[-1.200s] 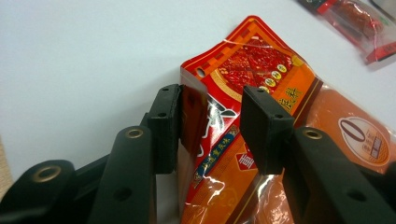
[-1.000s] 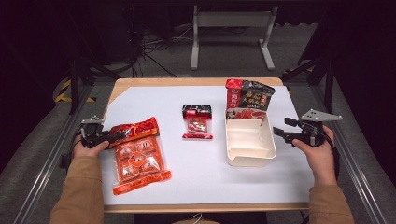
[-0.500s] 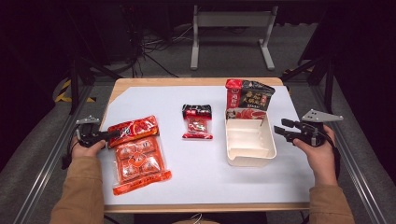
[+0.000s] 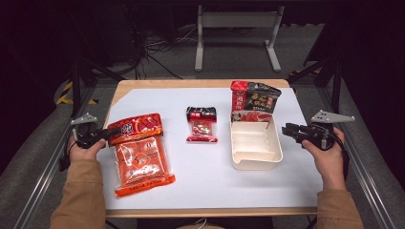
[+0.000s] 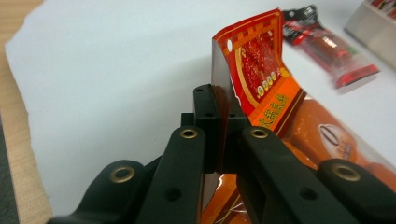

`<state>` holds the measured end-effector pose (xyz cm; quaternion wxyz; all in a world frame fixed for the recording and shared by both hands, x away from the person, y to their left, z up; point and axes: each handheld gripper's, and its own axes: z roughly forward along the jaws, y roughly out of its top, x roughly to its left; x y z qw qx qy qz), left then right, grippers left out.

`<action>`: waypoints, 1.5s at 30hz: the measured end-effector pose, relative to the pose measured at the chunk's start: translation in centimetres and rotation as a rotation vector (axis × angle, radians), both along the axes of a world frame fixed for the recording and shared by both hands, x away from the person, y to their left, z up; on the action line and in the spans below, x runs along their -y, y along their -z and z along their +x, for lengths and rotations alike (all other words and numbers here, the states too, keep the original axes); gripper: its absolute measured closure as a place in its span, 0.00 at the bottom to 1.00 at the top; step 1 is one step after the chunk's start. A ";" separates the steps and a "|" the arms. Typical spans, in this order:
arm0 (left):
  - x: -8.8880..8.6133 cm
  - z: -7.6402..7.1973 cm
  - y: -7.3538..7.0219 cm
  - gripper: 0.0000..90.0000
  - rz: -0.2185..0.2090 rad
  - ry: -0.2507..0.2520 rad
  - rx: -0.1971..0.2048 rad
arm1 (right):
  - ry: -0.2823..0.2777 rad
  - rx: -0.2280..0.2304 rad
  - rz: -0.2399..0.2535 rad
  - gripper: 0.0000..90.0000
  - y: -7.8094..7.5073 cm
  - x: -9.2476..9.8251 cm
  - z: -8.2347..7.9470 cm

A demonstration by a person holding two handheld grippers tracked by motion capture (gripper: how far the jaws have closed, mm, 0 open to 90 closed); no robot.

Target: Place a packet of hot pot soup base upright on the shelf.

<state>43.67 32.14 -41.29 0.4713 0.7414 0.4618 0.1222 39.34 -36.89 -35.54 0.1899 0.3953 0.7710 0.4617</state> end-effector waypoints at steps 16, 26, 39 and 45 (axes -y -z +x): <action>0.8 -2.1 -4.8 1.00 -0.027 0.039 0.116 | -0.052 0.016 0.026 0.79 -2.1 -1.8 -1.4; 2.2 -4.3 -8.4 1.00 -0.039 0.112 0.205 | -0.069 0.028 0.021 0.79 -2.6 -2.6 -1.9; 4.5 -7.6 -12.3 1.00 -0.061 0.204 0.333 | -0.124 0.062 0.024 0.78 -3.6 -4.1 -2.5; 5.3 -8.4 -13.1 1.00 -0.041 0.218 0.363 | -0.171 0.080 0.053 0.73 -3.6 -5.6 -2.5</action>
